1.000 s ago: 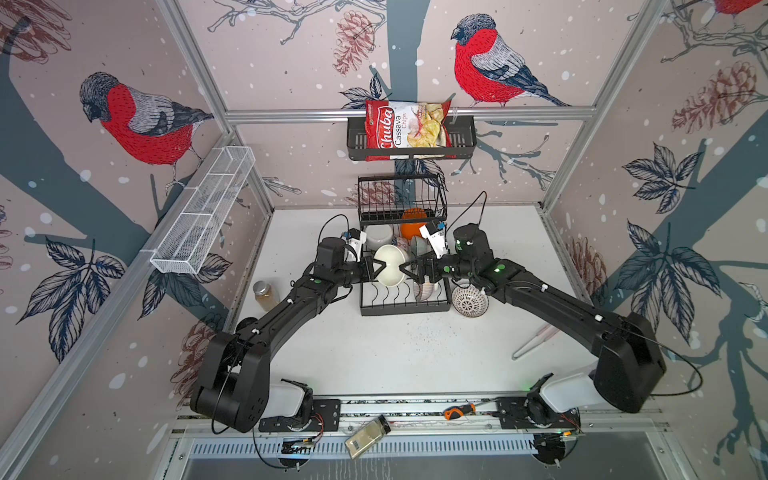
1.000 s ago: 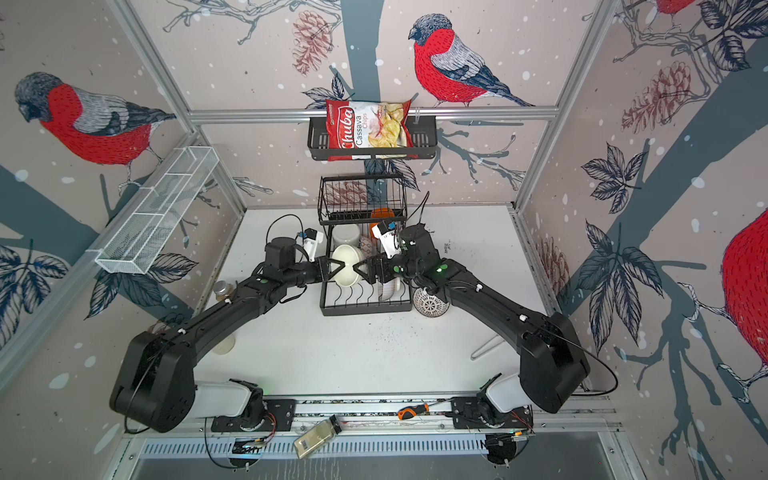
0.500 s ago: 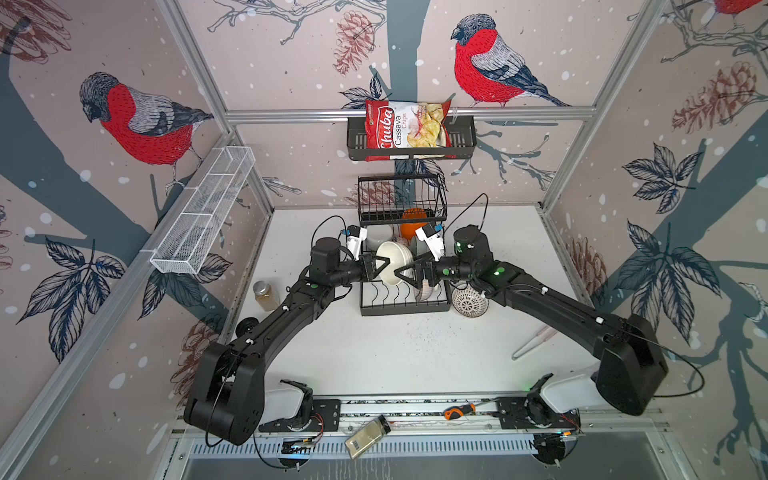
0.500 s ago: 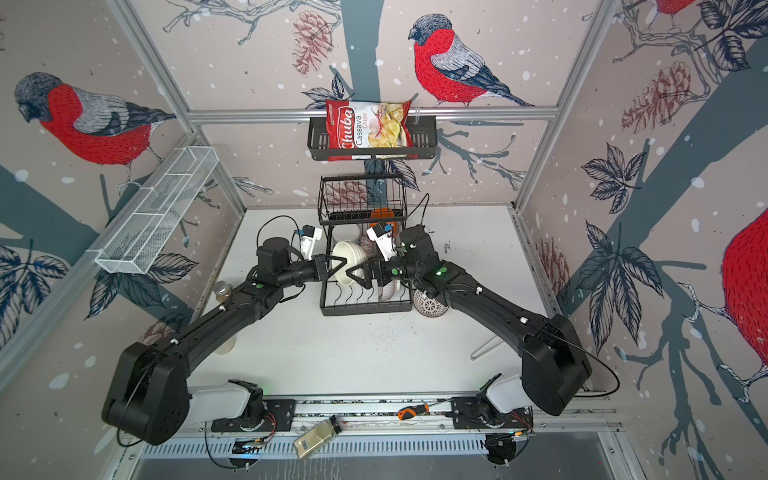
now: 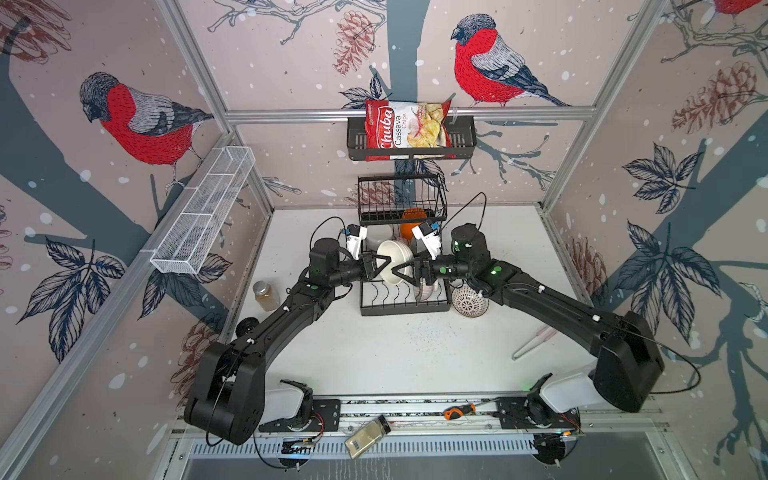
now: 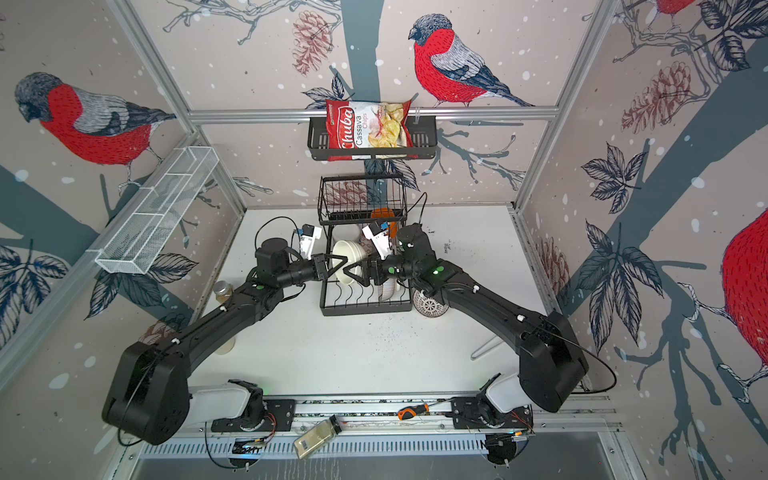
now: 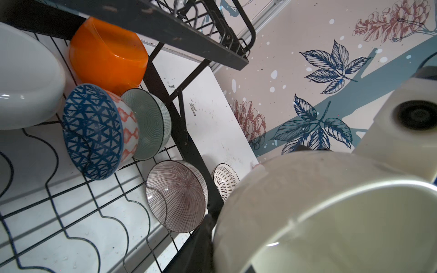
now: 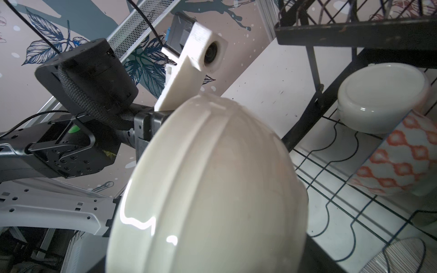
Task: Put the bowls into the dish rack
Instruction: 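Hold the cream bowl with both grippers and tilt it on edge above the rack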
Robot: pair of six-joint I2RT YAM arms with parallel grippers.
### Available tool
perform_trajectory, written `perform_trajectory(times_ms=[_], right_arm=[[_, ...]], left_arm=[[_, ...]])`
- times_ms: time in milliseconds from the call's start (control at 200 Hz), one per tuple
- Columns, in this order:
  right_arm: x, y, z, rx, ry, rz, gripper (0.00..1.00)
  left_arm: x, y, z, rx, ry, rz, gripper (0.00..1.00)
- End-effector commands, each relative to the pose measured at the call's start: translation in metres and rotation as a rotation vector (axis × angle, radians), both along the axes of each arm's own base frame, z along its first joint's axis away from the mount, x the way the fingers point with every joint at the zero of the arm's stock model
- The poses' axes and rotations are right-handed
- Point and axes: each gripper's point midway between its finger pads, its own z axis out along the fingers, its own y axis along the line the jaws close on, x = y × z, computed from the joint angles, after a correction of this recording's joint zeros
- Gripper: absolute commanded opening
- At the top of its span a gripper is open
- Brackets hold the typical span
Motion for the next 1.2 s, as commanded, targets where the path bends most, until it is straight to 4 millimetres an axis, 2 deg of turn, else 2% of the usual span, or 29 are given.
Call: perform_trajectory(times_ms=[0, 90, 255, 415, 565, 855, 996, 1196], right_arm=[[-0.002, 0.005, 0.011, 0.035, -0.025, 0.028, 0.73], [-0.002, 0.006, 0.012, 0.037, -0.026, 0.029, 0.68], [0.001, 0.006, 0.012, 0.034, -0.026, 0.015, 0.63], [0.007, 0.002, 0.010, 0.019, -0.029, -0.028, 0.60], [0.017, -0.002, 0.004, -0.013, -0.029, -0.088, 0.59], [0.039, -0.014, -0.010, -0.093, -0.033, -0.234, 0.58], [0.049, -0.019, -0.019, -0.154, -0.048, -0.315, 0.58], [0.054, -0.013, -0.031, -0.249, -0.079, -0.386, 0.57]], left_arm=[[-0.002, -0.006, 0.017, -0.045, -0.067, -0.048, 0.00], [-0.002, -0.006, 0.015, -0.044, -0.062, -0.047, 0.00], [-0.001, -0.006, 0.012, -0.039, -0.054, -0.040, 0.16], [-0.001, -0.005, 0.009, -0.031, -0.050, -0.035, 0.40], [0.000, -0.002, 0.005, -0.016, -0.044, -0.018, 0.51], [0.009, 0.013, -0.015, 0.063, 0.008, 0.083, 0.64], [0.014, 0.029, -0.023, 0.119, 0.024, 0.173, 0.69], [0.019, 0.056, -0.027, 0.181, 0.026, 0.308, 0.73]])
